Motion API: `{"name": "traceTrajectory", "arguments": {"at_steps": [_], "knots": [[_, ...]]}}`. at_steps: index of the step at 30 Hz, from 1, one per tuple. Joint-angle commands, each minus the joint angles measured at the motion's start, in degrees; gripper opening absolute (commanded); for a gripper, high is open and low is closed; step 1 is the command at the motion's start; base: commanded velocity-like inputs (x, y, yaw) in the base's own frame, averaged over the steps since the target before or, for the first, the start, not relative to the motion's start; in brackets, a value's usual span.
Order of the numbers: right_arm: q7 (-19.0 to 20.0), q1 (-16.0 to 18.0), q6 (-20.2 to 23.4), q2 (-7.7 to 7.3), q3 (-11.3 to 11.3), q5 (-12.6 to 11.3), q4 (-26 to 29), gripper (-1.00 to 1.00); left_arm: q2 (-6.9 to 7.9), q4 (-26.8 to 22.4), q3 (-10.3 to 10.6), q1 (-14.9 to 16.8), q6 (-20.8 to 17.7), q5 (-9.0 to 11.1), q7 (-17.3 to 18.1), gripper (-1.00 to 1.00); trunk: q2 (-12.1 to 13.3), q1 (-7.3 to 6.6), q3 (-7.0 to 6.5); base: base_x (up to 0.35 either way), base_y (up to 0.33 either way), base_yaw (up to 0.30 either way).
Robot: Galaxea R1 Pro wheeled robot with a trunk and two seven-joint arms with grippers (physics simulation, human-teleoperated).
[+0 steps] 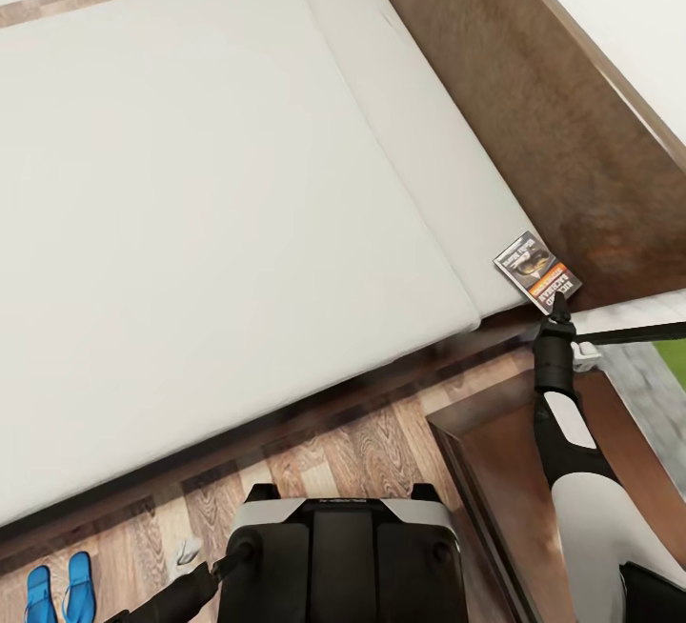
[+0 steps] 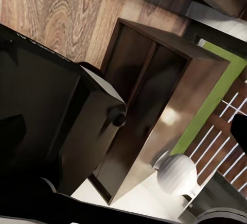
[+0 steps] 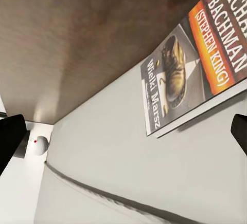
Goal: In the bedroom, move the book from the bed onto either nightstand, and place the two sandals side by side next to the bed.
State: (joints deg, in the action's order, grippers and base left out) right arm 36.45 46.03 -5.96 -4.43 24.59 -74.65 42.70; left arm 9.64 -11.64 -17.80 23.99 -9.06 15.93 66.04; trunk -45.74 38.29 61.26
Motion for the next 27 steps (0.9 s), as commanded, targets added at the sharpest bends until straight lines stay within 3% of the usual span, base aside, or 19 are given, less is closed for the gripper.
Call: {"name": "traceTrajectory", "arguments": {"at_steps": [1,2,4,6,9,11,14,15,17,19,21,23,25,27], "knots": [[0.28,0.02,-0.02,-0.01,-0.07,-0.46,-0.07,1.0,0.08,-0.03,0.19,0.0,-0.58,0.51,0.34,1.0,-0.04,0.01,0.02,0.0,0.0,0.0],[0.28,0.02,-0.02,-0.02,-0.07,-0.44,-0.07,1.0,0.32,-0.2,0.19,0.0,-0.58,0.57,1.14,1.0,-0.04,0.01,0.02,0.0,0.0,0.0],[0.28,0.02,-0.02,-0.02,-0.07,-0.42,-0.07,1.0,1.02,-1.07,0.16,0.04,-0.66,0.55,7.03,1.0,-0.04,0.01,0.02,0.0,0.0,0.0],[0.28,0.02,-0.02,-0.03,-0.07,-0.42,-0.07,1.0,1.31,-2.99,0.15,0.11,-0.89,0.5,10.23,1.0,-0.04,0.01,0.02,0.0,0.0,0.0],[0.28,0.02,-0.06,0.0,-0.1,-0.36,-0.07,1.0,1.49,-10.62,0.05,0.6,-3.55,0.48,11.66,1.0,-0.04,0.01,0.02,0.0,0.0,0.0],[0.28,0.02,-0.08,-0.02,-0.13,-0.34,-0.07,1.0,1.43,-15.19,0.01,0.94,-7.34,0.45,7.94,1.0,-0.04,0.01,0.02,0.0,0.0,0.0],[0.27,0.02,-0.11,0.01,-0.15,-0.28,-0.07,1.0,0.62,-26.54,0.13,2.38,-15.23,0.85,-7.6,1.0,-0.04,0.01,0.02,0.0,0.0,0.0],[0.26,0.02,-0.14,-0.01,-0.16,-0.27,-0.07,1.0,-0.21,-30.76,0.19,2.82,-17.29,0.98,-11.44,1.0,-0.04,0.01,0.02,0.0,0.0,0.0],[0.27,0.02,-0.17,-0.03,-0.2,-0.22,-0.1,1.0,-2.51,-38.26,0.28,3.29,-20.61,1.12,-15.33,1.0,-0.04,0.01,0.02,0.0,0.0,0.0],[0.24,0.02,-0.18,-0.02,-0.22,-0.18,-0.13,1.0,-4.06,-42.54,0.48,3.44,-22.74,1.16,-16.23,1.0,-0.04,0.01,0.02,0.0,0.0,0.0],[0.22,0.02,-0.23,-0.01,-0.24,-0.12,-0.14,1.0,-6.26,-46.96,2.03,3.56,-25.51,1.16,-15.74,1.0,-0.04,0.01,0.02,0.0,0.0,0.0],[0.21,0.02,-0.25,-0.02,-0.24,-0.09,-0.15,1.0,-7.72,-49.03,4.92,3.58,-27.28,1.14,-14.89,1.0,-0.04,0.01,0.02,0.0,0.0,0.0],[0.2,0.02,-0.27,-0.02,-0.25,-0.07,-0.15,1.0,-8.7,-50.42,9.34,3.59,-28.81,1.18,-13.83,1.0,-0.04,0.01,0.02,0.0,0.0,0.0],[0.2,0.02,-0.27,-0.04,-0.26,-0.07,-0.28,1.0,-9.07,-50.86,11.5,3.35,-29.34,1.25,-13.29,1.0,-0.04,0.01,0.02,0.0,0.0,0.0]]}}
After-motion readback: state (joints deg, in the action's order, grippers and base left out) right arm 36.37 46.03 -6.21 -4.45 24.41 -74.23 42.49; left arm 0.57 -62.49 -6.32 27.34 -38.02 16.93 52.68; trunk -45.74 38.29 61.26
